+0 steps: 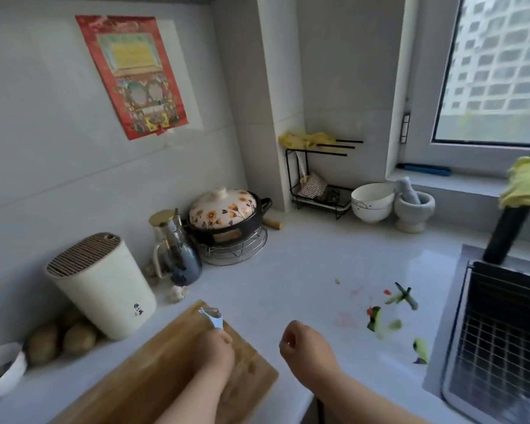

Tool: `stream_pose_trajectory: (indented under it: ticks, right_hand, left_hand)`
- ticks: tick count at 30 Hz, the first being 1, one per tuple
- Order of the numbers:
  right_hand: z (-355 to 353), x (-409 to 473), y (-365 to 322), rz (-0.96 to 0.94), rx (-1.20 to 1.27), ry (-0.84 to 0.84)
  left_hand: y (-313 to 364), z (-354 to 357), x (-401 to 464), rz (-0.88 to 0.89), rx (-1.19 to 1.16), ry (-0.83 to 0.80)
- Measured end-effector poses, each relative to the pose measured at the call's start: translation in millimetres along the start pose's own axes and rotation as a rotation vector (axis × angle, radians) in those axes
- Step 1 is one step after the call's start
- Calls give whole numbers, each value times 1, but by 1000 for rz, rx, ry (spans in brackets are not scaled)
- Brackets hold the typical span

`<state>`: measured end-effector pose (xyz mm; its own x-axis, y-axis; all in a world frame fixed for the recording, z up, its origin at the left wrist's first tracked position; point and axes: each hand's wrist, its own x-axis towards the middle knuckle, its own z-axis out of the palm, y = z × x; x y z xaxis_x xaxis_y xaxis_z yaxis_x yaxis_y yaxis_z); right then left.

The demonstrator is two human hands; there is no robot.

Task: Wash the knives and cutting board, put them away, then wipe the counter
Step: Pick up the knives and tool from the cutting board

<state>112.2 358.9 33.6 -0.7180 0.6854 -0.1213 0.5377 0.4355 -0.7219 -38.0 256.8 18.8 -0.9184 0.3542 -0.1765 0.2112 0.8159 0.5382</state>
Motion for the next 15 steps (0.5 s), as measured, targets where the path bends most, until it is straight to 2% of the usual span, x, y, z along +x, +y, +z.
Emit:
stream_pose_trajectory:
  ticks: [2,5,9,12,15]
  right_hand:
    - [-14,3,6,103,116,52]
    - [-41,9,27,260,329,140]
    - [-90,-2,71,346,622,229]
    - [-135,-26,113,420,703,416]
    - [-183,-58,173,519,814,671]
  left_hand:
    - [24,14,-10,66,-207,-19]
    - [83,38,-43,186,-328,-92]
    - [156,83,-102,323,-591,-411]
    - [193,116,-143,348,-586,-670]
    - [222,148,-179,425,-357,-752]
